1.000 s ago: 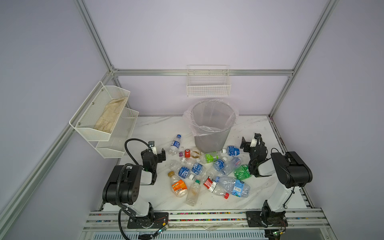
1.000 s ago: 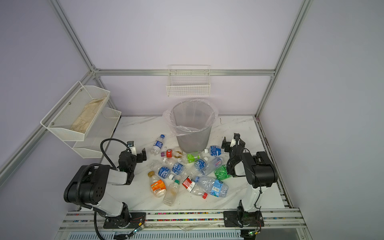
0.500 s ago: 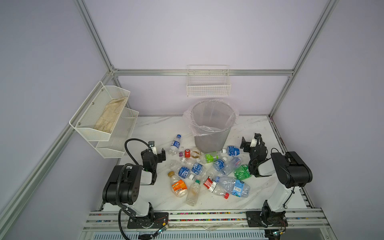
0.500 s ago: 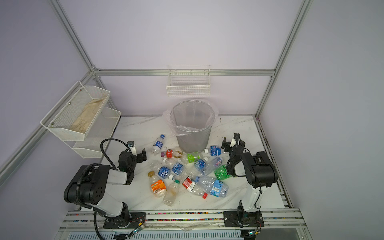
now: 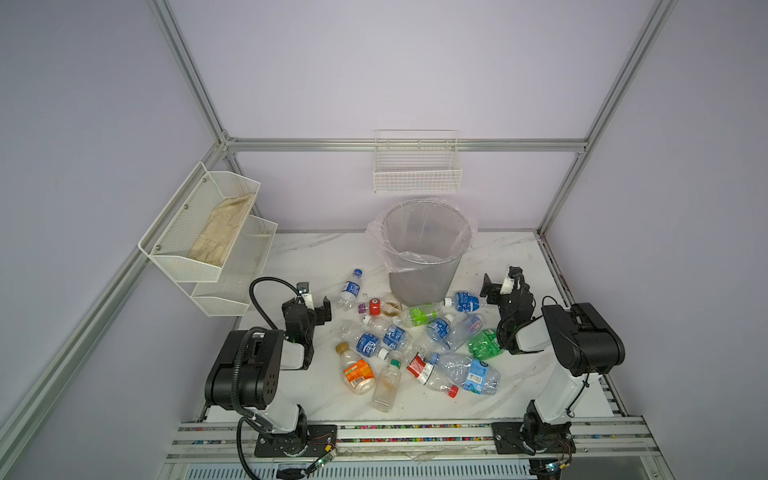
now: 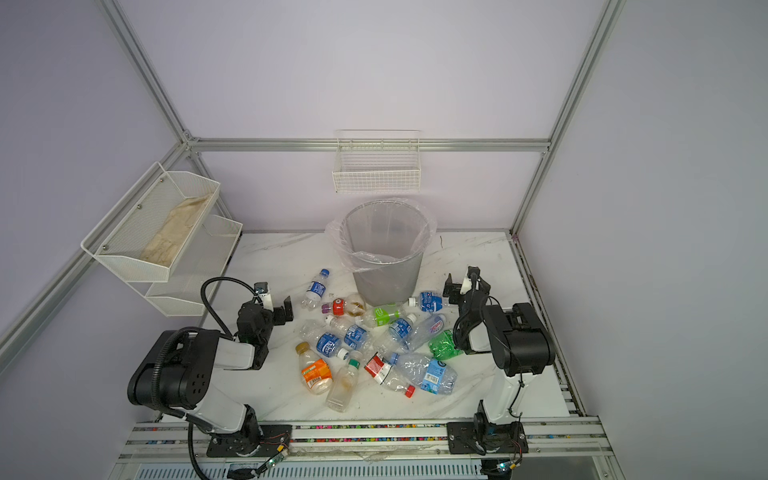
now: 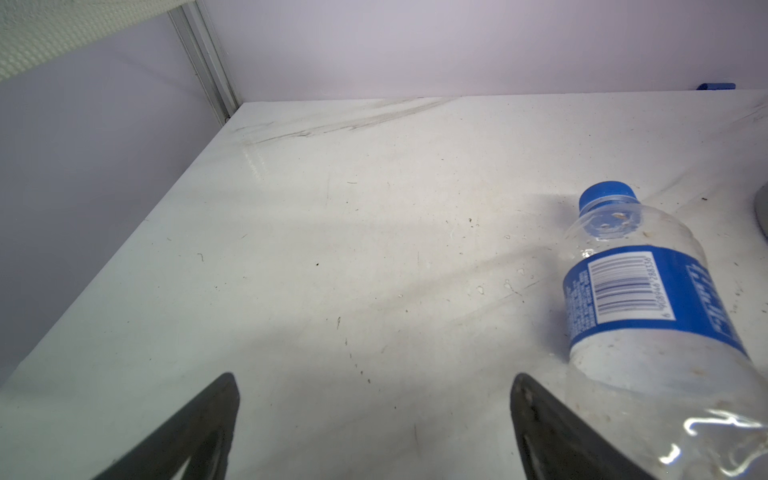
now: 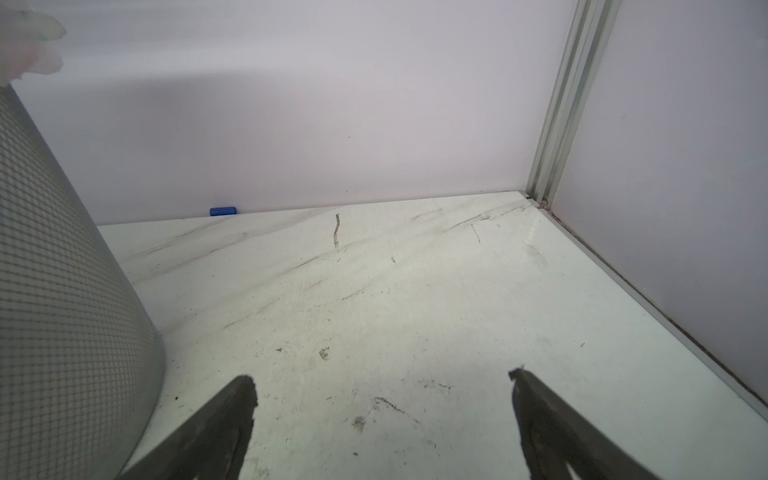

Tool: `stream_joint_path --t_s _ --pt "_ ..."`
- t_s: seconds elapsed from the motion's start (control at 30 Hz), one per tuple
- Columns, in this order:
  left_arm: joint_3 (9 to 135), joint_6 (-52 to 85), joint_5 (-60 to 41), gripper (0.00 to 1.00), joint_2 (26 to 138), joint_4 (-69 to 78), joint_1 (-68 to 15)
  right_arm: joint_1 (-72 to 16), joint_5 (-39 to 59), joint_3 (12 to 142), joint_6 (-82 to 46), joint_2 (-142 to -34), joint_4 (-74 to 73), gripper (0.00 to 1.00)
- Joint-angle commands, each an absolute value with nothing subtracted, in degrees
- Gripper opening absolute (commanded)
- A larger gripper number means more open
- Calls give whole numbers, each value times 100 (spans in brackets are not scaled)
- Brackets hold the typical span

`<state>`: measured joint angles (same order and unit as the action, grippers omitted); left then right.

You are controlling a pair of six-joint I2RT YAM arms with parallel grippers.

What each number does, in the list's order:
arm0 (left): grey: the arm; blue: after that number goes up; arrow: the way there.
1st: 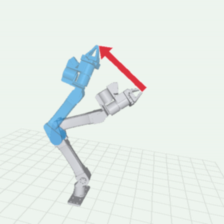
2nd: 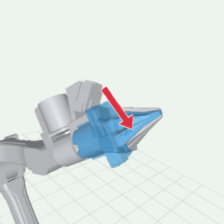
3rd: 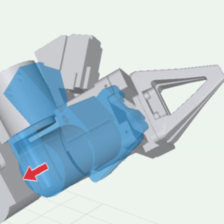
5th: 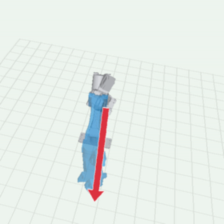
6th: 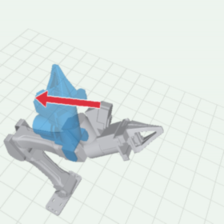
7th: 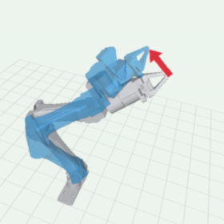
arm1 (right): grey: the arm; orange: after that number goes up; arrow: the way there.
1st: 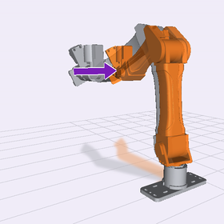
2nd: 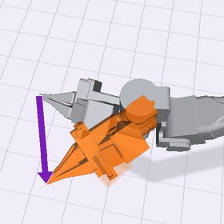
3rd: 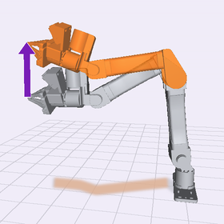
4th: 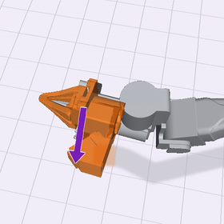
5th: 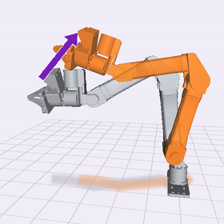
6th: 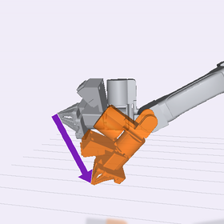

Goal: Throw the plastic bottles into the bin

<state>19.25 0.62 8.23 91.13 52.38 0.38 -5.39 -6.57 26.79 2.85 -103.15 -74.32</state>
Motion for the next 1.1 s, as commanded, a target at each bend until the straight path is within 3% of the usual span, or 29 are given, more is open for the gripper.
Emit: stream_joint_path --t_s 0.0,0.2,0.47,0.73,1.07 --pt "2223 78 802 100 8967 5252 91 -510 -638 2695 356 -10206 -7617 97" --pt "2264 0 797 100 8817 5127 83 -504 -636 2693 356 -10206 -7613 97" --pt "3787 1154 1485 100 6490 1005 60 -507 -642 2689 357 -10204 -7616 97" --pt "4381 1618 795 100 4486 -2229 -78 -509 -637 2694 352 -10206 -7617 97" --pt "4279 1775 -356 100 3262 -3670 -142 -475 -623 2677 352 -10201 -7665 97"
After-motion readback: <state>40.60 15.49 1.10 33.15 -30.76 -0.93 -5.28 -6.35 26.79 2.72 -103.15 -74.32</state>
